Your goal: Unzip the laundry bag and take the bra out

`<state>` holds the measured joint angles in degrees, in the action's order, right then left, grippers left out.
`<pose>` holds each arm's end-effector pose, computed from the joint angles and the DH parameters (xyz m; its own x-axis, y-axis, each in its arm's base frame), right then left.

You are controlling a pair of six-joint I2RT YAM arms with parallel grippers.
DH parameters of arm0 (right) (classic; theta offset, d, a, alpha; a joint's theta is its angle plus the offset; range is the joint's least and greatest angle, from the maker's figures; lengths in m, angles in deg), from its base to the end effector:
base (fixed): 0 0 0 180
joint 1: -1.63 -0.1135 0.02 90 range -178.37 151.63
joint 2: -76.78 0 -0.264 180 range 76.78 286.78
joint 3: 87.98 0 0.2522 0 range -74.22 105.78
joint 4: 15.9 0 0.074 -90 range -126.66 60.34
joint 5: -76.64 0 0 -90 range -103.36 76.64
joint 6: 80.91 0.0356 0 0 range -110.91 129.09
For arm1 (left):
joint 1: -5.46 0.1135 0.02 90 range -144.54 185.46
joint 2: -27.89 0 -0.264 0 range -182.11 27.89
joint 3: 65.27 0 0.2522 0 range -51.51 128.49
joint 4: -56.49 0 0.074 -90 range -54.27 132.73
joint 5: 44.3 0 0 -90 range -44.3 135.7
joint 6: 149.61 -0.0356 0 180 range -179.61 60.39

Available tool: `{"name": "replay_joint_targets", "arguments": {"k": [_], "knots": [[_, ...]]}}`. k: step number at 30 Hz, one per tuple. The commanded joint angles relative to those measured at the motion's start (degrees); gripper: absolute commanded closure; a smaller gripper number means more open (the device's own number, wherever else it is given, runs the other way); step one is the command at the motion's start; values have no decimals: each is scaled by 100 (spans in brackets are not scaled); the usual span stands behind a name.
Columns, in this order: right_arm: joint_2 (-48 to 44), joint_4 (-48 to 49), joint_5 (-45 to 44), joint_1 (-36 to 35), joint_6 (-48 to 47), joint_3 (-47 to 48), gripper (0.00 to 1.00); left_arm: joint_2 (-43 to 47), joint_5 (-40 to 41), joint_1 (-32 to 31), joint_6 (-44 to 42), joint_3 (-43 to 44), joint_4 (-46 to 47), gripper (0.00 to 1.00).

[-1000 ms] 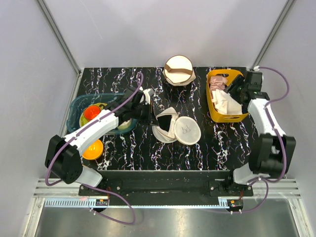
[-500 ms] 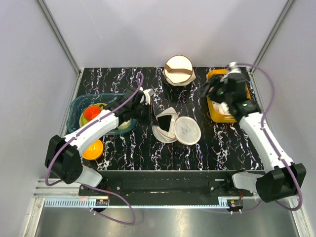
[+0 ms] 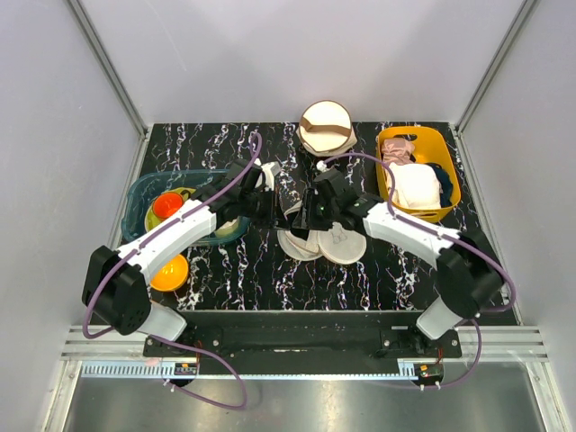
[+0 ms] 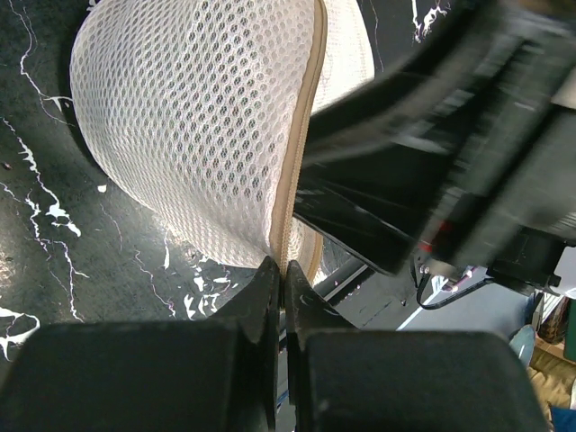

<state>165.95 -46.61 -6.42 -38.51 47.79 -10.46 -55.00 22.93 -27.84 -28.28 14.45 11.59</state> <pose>0.2602 0.2250 0.2529 -0.8448 0.0995 -0.5258 -0.2306 0.8189 0.5255 0.2520 -0.1820 0.2820 -0.9068 0.0220 -0.4211 0.2937 0.7494 -0.5934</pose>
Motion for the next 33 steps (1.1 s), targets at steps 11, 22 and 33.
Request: {"name": "replay_joint_targets", "arguments": {"k": [11, 22, 33], "knots": [[1804, 158, -911, -11, -204, 1049, 31, -16, -228, -28, -75, -83, 151, 100], [2106, 280, -1292, -3, -266, 919, 91, 19, -193, -28, -57, -171, 222, 100], [-328, 447, -1108, -3, -345, -259, 100, -288, 44, 16, -40, -214, 371, 100]]}}
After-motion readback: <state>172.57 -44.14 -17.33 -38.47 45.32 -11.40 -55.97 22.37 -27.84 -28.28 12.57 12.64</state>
